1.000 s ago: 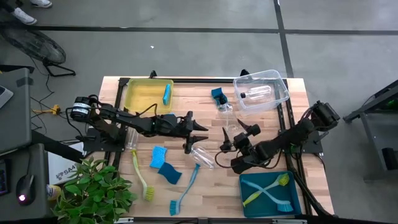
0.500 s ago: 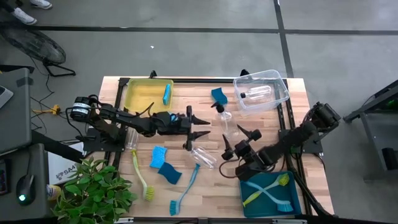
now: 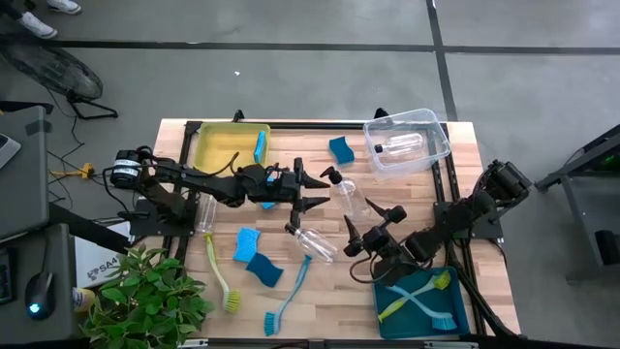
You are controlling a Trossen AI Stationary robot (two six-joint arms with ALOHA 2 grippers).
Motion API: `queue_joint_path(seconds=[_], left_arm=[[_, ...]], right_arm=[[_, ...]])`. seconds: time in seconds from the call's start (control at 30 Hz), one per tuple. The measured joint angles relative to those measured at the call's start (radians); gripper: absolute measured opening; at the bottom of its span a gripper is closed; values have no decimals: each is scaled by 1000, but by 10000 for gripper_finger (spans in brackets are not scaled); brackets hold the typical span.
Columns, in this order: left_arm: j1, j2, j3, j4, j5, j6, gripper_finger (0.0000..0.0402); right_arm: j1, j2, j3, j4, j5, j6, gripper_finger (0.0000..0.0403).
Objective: Pick & Place Kitchen Sink Supplies
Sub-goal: Put the transparent soap dispenser into the transparent bin
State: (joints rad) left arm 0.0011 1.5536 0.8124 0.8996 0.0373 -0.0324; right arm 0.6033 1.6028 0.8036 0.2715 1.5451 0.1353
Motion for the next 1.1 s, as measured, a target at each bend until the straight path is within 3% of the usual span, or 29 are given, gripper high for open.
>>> queue_joint_path(seconds=[0.27,0.4,0.5,0.7,0.9,1.1], left_arm=[[0,0,0,-24,59,-2,177],[-1,0,1,-55,80,-16,233],[-2,1,1,-71,15,-79,287],[-1,15,1,-43,17,-93,367],[-1,83,1,101,141,-86,385],[-1,134,4,235,172,-102,386]], right_arm=[[0,0,0,179,32,-247,341],[4,0,0,255,24,-340,341],[13,0,0,307,21,-394,341],[37,0,0,341,-51,-399,341],[22,-5,0,351,-114,-404,341],[3,-6,0,483,-212,-469,341]])
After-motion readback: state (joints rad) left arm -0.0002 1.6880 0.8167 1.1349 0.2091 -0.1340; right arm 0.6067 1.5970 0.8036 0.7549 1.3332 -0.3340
